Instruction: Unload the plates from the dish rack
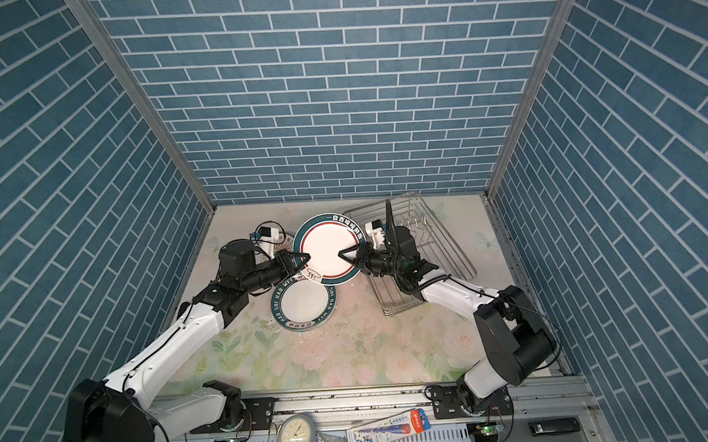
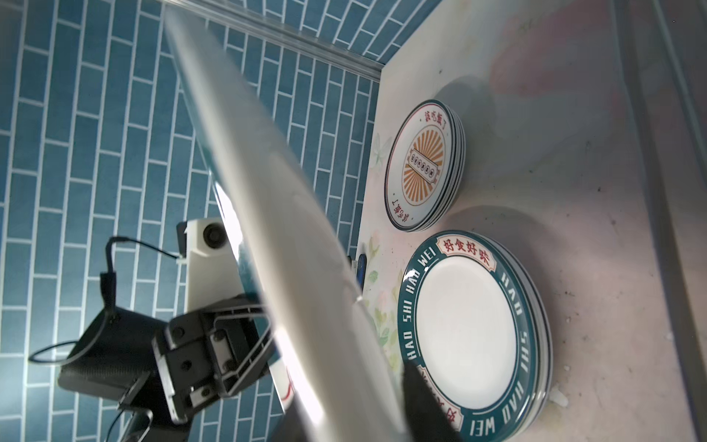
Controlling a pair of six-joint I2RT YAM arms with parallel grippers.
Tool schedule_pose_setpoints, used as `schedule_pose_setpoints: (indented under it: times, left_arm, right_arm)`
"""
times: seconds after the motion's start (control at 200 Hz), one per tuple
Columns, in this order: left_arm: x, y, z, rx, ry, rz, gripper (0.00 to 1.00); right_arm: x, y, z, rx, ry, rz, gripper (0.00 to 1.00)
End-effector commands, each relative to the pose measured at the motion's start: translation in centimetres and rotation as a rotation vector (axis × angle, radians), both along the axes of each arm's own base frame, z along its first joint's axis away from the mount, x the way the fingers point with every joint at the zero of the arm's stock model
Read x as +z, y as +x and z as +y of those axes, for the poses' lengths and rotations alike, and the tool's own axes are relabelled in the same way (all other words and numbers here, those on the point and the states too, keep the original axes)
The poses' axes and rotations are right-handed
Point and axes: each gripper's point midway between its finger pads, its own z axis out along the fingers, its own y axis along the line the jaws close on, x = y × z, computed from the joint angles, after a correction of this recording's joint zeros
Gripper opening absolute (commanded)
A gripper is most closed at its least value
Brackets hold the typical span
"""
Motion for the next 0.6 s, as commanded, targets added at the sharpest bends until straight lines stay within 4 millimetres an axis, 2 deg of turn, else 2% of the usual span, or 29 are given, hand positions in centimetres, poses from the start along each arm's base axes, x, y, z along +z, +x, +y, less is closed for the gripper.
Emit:
schedule_pose_setpoints:
  times: [0.0,0.015,0.06,0.115,0.15,0.34,0.43,0.515,0.53,0.595]
  left_arm:
    - [-0.5,-1.1,0.4,-0.03,0.092,-0.008,0.0]
    - [-0.5,-1.1,0.6,-0.023,0.097,-0.007,0.0]
    - [-0.4,-1.3,1.1,-0.006,0.109,-0.005,0.0]
    - [-0.2,-1.5,1.8,0.012,0.123,-0.008,0.0]
    - [-0.2,-1.7,2.4,0.032,0.136,0.0,0.0]
    - [-1.8,-2.7,7.4,0.166,0.177,0.096,0.0]
    - [-3.7,-3.2,9.6,0.222,0.16,0.162,0.0]
    - [-4.7,-3.2,10.6,0.247,0.132,0.197,0.0]
    - [-5.6,-3.5,10.7,0.246,0.131,0.219,0.0]
    - [-6.7,-3.7,10.9,0.25,0.121,0.249,0.0]
  right_arm:
    - [1.4,1.0,0.1,-0.021,-0.069,-0.085,0.53]
    - [1.3,1.0,0.0,-0.023,-0.093,-0.095,0.55]
    - [0.7,1.2,-0.9,-0.044,-0.182,-0.115,0.76]
    - [0.5,1.4,-2.0,-0.068,-0.273,-0.143,0.84]
    - [0.6,1.6,-2.9,-0.088,-0.338,-0.166,0.98]
    - [2.2,2.0,-8.1,-0.19,-0.639,-0.27,0.99]
    - [2.9,2.0,-11.0,-0.253,-0.773,-0.31,0.99]
    - [3.4,1.6,-13.2,-0.292,-0.85,-0.329,0.99]
    - [3.6,1.5,-13.5,-0.299,-0.853,-0.33,0.99]
    - [4.0,1.3,-14.6,-0.32,-0.862,-0.33,0.99]
